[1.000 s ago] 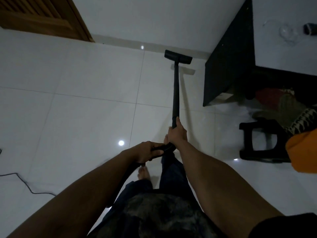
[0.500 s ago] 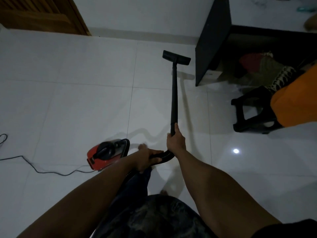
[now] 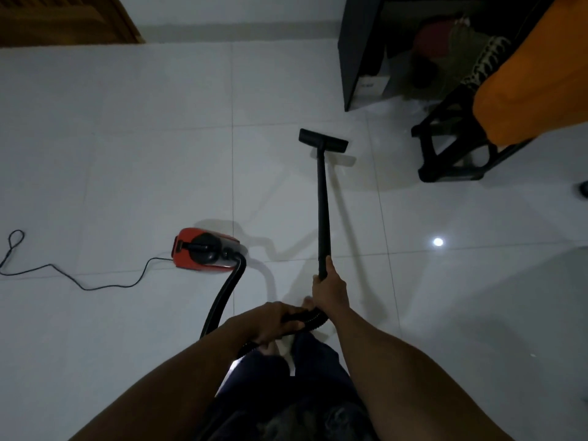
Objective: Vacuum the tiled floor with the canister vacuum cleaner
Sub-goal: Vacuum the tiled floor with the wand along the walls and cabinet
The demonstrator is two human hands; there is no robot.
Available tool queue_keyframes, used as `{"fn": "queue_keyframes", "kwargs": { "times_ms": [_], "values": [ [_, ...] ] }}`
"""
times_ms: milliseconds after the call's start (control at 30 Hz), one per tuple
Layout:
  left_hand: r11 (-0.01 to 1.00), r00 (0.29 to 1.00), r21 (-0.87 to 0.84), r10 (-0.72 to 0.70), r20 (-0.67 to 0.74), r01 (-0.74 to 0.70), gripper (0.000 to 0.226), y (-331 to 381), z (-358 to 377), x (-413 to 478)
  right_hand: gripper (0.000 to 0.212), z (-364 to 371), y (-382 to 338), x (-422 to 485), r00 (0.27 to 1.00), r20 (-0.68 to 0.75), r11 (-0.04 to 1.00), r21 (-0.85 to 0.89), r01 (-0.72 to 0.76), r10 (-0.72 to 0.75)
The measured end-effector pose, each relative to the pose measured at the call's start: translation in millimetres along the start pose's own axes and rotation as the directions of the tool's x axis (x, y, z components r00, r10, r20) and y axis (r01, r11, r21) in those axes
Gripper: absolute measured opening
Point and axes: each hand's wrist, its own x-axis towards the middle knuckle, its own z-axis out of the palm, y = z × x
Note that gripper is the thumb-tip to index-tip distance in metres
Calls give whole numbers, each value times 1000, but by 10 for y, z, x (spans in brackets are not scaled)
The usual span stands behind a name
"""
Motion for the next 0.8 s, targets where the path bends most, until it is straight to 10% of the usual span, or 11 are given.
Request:
{"fn": "queue_keyframes", "kwargs": {
  "times_ms": [800],
  "values": [
    [993,991,72,87,98,-94,45,-635,1226,-375,58,739,1214,-819,978,-15,978,48,-205,206]
  ]
}}
